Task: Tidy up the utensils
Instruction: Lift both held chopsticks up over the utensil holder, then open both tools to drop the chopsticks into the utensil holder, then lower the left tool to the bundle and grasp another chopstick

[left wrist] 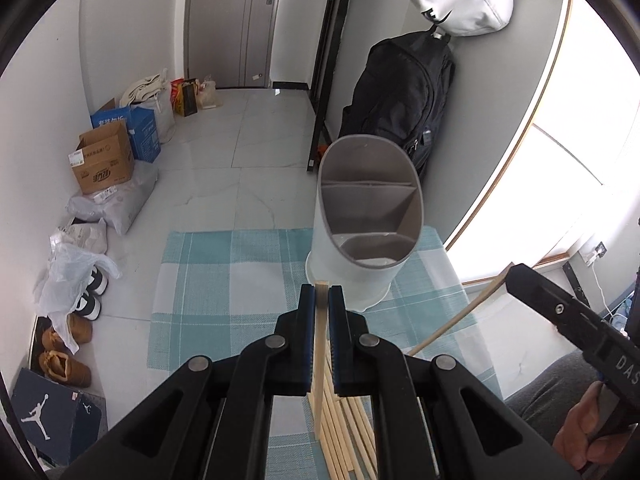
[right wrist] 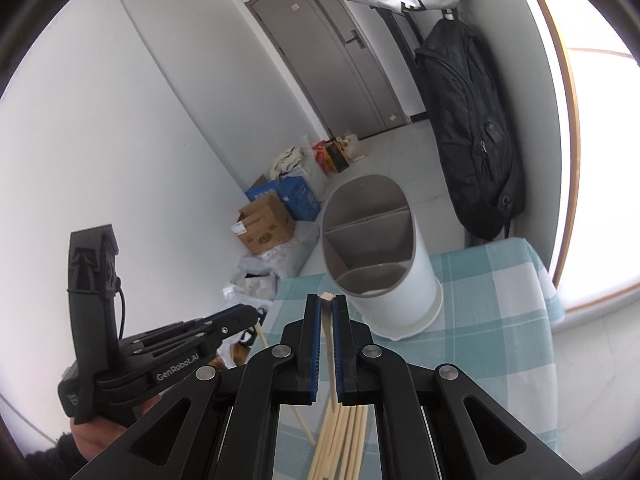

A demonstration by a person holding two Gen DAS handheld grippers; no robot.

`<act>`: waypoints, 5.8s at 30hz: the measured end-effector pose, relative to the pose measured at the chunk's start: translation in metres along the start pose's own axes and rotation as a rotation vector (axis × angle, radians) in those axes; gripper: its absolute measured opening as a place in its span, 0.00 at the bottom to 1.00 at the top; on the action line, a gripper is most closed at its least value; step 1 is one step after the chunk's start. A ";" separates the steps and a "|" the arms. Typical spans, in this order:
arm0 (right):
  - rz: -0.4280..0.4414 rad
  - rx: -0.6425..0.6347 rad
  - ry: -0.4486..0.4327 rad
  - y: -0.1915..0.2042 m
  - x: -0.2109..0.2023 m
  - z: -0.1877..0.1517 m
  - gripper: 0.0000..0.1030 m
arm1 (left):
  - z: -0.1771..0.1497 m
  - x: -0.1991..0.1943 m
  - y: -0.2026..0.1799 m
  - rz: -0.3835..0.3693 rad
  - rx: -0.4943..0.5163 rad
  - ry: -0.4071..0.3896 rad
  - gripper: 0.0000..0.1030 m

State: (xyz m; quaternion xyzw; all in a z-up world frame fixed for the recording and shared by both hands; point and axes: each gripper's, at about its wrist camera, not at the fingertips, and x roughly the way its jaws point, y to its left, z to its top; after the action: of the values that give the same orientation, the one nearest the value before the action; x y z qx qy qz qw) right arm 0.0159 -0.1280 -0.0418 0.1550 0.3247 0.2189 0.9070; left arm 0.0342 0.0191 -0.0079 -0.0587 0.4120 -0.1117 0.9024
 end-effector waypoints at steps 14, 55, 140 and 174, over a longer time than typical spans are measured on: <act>-0.022 -0.051 -0.034 0.008 -0.021 0.067 0.05 | 0.059 -0.032 -0.015 -0.046 0.013 -0.049 0.02; -0.085 -0.178 0.037 -0.004 0.090 0.179 0.05 | 0.157 0.036 0.003 -0.086 -0.080 -0.111 0.02; -0.123 0.064 0.126 -0.065 0.031 -0.036 1.00 | -0.073 0.067 0.000 0.046 0.071 0.333 0.72; -0.185 0.177 0.198 -0.089 0.043 -0.037 1.00 | -0.071 0.086 -0.008 0.027 -0.004 0.452 0.08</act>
State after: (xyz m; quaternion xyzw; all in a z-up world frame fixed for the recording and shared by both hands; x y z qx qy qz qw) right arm 0.0474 -0.1774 -0.1295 0.1815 0.4433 0.1193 0.8697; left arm 0.0343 -0.0109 -0.1155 -0.0283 0.6045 -0.1090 0.7886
